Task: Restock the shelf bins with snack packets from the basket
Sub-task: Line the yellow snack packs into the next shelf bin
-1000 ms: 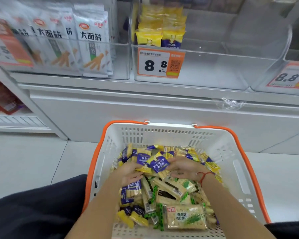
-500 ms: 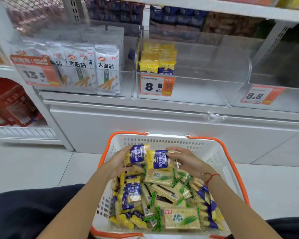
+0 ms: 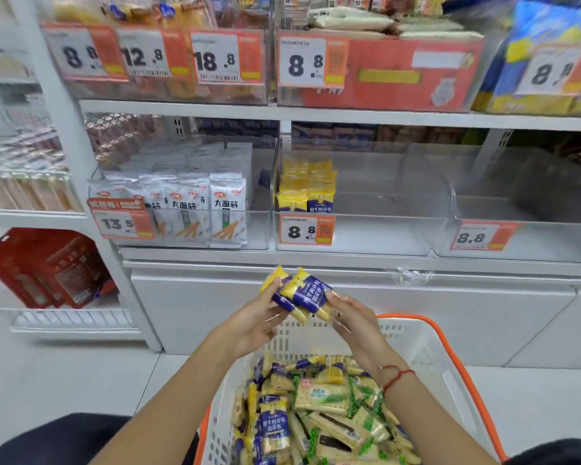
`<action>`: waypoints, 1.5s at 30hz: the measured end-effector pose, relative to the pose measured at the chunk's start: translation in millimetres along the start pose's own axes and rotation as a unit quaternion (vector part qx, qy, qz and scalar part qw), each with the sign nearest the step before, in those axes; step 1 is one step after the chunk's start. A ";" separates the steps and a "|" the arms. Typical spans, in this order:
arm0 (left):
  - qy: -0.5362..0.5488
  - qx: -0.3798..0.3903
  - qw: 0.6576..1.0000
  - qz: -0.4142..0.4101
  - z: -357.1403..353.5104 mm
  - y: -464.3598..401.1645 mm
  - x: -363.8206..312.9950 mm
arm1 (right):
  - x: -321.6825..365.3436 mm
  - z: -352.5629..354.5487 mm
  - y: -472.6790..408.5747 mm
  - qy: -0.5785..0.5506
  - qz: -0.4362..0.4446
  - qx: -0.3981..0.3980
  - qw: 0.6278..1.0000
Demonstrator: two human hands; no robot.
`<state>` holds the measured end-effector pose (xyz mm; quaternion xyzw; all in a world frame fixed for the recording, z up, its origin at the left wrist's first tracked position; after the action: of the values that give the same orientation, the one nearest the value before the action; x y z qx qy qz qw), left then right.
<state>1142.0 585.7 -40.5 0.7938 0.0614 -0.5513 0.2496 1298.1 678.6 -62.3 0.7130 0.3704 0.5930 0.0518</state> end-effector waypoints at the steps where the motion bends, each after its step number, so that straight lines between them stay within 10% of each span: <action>1: 0.018 -0.003 1.000 -0.003 -1.2 2.4 2.4 | -0.6 -1.8 1.6 0.001 0.006 -0.007 1.000; 14: 0.006 0.008 1.000 0.003 10.6 8.0 65.7 | -54.2 -23.8 3.1 0.223 0.033 -0.014 0.974; 21: -0.018 -0.121 0.992 -0.018 45.6 5.1 101.1 | -84.4 -25.5 -28.4 0.361 -0.086 0.067 0.926; 30: 0.137 -0.188 0.972 0.015 59.9 -11.9 120.2 | -174.4 -13.1 -74.2 0.814 -0.021 0.042 0.579; 34: 0.113 -0.178 0.977 0.029 53.7 -15.0 127.0 | -196.1 -10.1 -75.4 0.851 0.069 0.044 0.519; 39: 0.104 -0.174 0.979 0.015 57.8 -18.0 127.9 | -205.8 1.6 -72.1 0.851 0.108 0.053 0.511; 45: 0.057 -0.175 0.983 -0.022 56.4 -11.9 116.5 | -211.2 -1.2 -66.3 0.784 0.071 0.008 0.617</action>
<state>1134.8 549.2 -165.0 0.7664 0.1889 -0.4911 0.3684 1261.3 601.4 -266.4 0.0021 0.2234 0.9255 -0.3059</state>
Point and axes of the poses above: each hand's wrist, its own y-axis away from the middle knuckle, its own z-axis out of the back of the hand, x = y × z, the point moved 2 cm from there along -y, towards the middle knuckle, and after that the axes turned 13 degrees about -z, right-handed, at the moved point
